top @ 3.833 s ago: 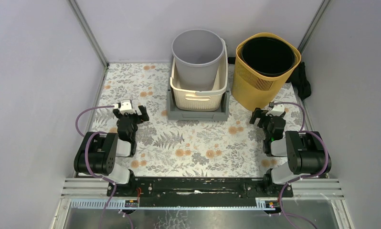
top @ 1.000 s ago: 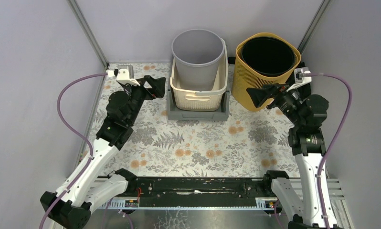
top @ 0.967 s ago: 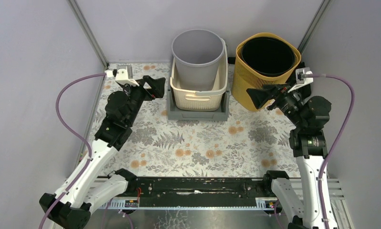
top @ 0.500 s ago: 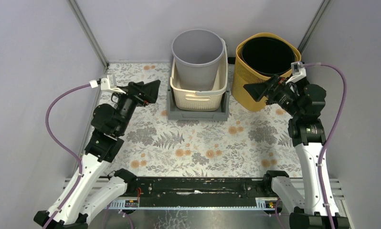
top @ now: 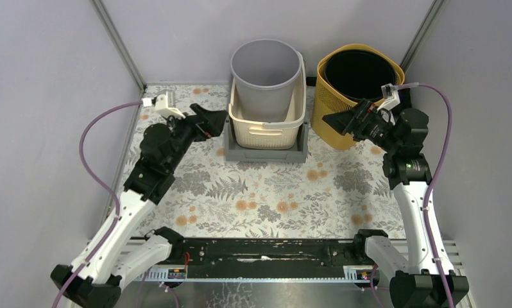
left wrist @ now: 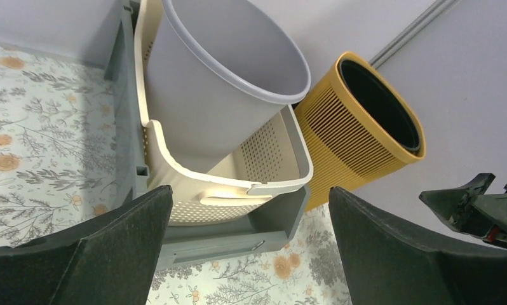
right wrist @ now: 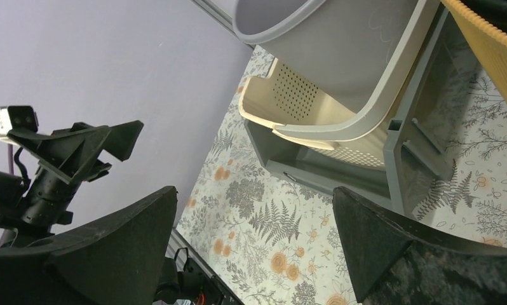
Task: Turn the large container upside down
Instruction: Pick up the container from the container.
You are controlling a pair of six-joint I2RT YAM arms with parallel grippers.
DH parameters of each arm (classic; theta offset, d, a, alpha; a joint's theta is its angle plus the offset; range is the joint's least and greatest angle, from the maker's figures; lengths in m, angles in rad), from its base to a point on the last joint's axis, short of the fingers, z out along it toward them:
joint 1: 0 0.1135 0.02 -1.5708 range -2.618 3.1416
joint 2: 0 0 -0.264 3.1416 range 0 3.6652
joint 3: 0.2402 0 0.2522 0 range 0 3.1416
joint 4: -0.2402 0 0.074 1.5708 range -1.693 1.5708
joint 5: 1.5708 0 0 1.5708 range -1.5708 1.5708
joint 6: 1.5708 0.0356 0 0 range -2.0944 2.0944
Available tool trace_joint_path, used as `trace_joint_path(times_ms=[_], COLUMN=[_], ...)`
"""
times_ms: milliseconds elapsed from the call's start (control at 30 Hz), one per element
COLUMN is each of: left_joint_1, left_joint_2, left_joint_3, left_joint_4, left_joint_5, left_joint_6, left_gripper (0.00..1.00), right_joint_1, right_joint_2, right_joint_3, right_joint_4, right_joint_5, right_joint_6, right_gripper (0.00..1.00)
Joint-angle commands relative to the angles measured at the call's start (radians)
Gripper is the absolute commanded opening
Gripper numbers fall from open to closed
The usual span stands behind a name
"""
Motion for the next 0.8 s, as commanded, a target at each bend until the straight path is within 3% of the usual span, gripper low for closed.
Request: trace_joint_path(times_ms=[0, 100, 467, 767], left_joint_1=[-0.003, -0.003, -0.004, -0.005], left_joint_2=[0.123, 0.182, 0.236, 0.334], left_joint_3=[0.082, 0.092, 0.020, 0.114], left_joint_4=[-0.045, -0.061, -0.027, -0.189], left_joint_5=[0.103, 0.144, 0.018, 0.021], left_joint_6=[0.024, 0.019, -0.030, 0.010], left_gripper=[1.00, 1.00, 1.00, 1.00], right_joint_1=[0.005, 0.005, 0.005, 0.004], right_joint_2=[0.016, 0.025, 0.031, 0.045], right_joint_3=[0.005, -0.001, -0.065, -0.101], right_joint_4=[0.055, 0.056, 0.082, 0.106], right_joint_5=[-0.051, -0.062, -0.087, -0.098], right_joint_6=[0.018, 0.018, 0.019, 0.029], right_gripper=[0.99, 0.99, 0.99, 0.99])
